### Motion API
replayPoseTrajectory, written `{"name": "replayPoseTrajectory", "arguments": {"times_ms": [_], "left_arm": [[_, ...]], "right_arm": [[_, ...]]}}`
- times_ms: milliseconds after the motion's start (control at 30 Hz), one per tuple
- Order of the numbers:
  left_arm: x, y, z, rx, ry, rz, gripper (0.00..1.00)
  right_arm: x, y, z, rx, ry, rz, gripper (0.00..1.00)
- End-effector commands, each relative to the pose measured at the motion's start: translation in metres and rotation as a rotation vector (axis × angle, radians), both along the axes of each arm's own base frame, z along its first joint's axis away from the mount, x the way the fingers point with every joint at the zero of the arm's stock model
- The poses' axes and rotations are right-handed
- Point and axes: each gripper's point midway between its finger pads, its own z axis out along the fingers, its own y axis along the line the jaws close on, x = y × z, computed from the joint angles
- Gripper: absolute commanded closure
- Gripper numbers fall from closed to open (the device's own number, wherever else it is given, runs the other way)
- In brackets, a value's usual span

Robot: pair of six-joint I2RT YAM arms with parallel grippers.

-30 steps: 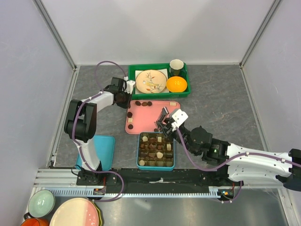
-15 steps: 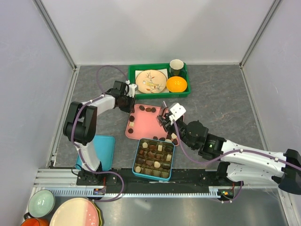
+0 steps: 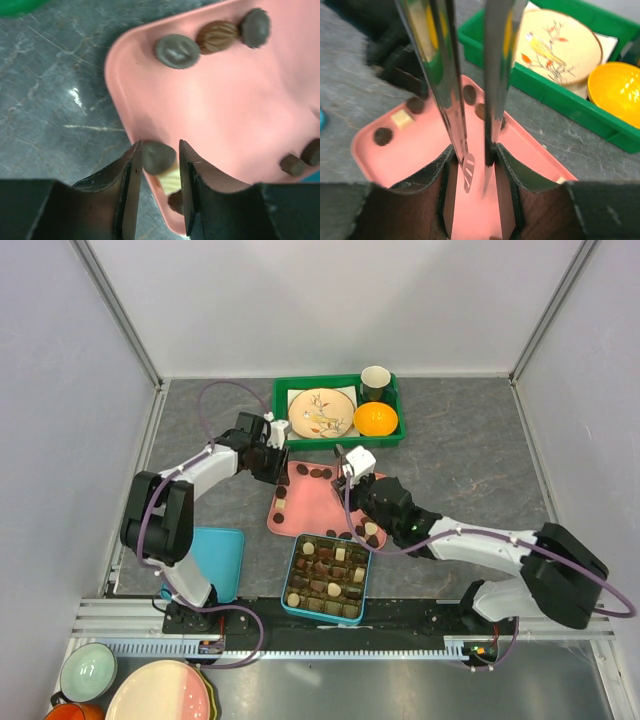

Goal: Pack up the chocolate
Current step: Move the packing box to the center of the board.

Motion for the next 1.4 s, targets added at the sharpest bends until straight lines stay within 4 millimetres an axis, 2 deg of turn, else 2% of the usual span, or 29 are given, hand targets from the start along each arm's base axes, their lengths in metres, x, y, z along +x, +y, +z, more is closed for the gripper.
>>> {"name": "replayPoseTrajectory", "arguments": {"times_ms": [0, 100, 167, 267, 333, 400, 467, 500, 633, 667, 700, 733, 767, 833, 967, 1033, 1167, 1300, 1367], "left_arm": [[-0.016, -0.005, 0.027, -0.075, -0.014, -0.09, 0.58], [-0.017, -0.003, 0.066, -0.135, -0.098, -0.176, 0.56], [-0.03, -0.004, 0.085, -0.151, -0.119, -0.232, 0.54], [-0.039, 0.005, 0.09, -0.106, -0.161, -0.272, 0.53], [-0.04, 0.013, 0.087, -0.06, -0.174, -0.265, 0.53], [-0.048, 0.017, 0.084, -0.051, -0.169, -0.283, 0.53], [-0.063, 0.013, 0.083, -0.081, -0.147, -0.331, 0.53], [-0.07, 0.011, 0.09, -0.094, -0.169, -0.379, 0.53], [-0.109, -0.008, 0.102, -0.11, -0.184, -0.559, 0.53], [-0.125, -0.02, 0.097, -0.092, -0.184, -0.632, 0.52], [-0.132, -0.024, 0.099, -0.067, -0.221, -0.676, 0.51], [-0.136, -0.024, 0.093, -0.012, -0.23, -0.7, 0.5], [-0.15, -0.035, 0.088, 0.008, -0.227, -0.767, 0.49], [-0.152, -0.044, 0.081, 0.046, -0.224, -0.801, 0.49], [-0.149, -0.064, 0.071, 0.074, -0.24, -0.859, 0.48], [-0.151, -0.074, 0.062, 0.086, -0.23, -0.89, 0.48], [-0.144, -0.083, 0.045, 0.115, -0.254, -0.891, 0.48], [-0.135, -0.086, 0.033, 0.132, -0.272, -0.861, 0.46], [-0.132, -0.09, 0.031, 0.123, -0.287, -0.851, 0.46]], "right_arm": [[0.027, 0.015, 0.023, 0.133, -0.047, 0.007, 0.59], [0.037, 0.011, 0.016, 0.132, -0.035, -0.012, 0.59], [0.042, 0.005, 0.011, 0.127, -0.034, -0.028, 0.59], [0.053, -0.009, 0.003, 0.114, -0.03, -0.071, 0.61], [0.063, -0.02, 0.0, 0.106, -0.028, -0.103, 0.62], [0.068, -0.025, -0.004, 0.097, -0.022, -0.117, 0.62], [0.078, -0.032, -0.004, 0.079, -0.021, -0.142, 0.63], [0.08, -0.034, -0.012, 0.06, -0.003, -0.147, 0.63], [0.092, -0.041, -0.017, 0.045, 0.005, -0.169, 0.64], [0.093, -0.041, -0.018, 0.041, 0.007, -0.171, 0.64], [0.095, -0.042, -0.021, 0.036, 0.012, -0.176, 0.64], [0.097, -0.042, -0.021, 0.036, 0.012, -0.177, 0.64], [0.099, -0.043, -0.025, 0.032, 0.018, -0.179, 0.64], [0.105, -0.044, -0.026, 0.032, 0.02, -0.188, 0.64], [0.119, -0.046, -0.038, 0.014, 0.037, -0.2, 0.64], [0.128, -0.048, -0.036, 0.016, 0.03, -0.215, 0.64], [0.144, -0.055, -0.042, 0.016, 0.038, -0.229, 0.65], [0.157, -0.056, -0.037, 0.031, 0.028, -0.233, 0.66], [0.156, -0.055, -0.028, 0.06, 0.015, -0.226, 0.67]]}}
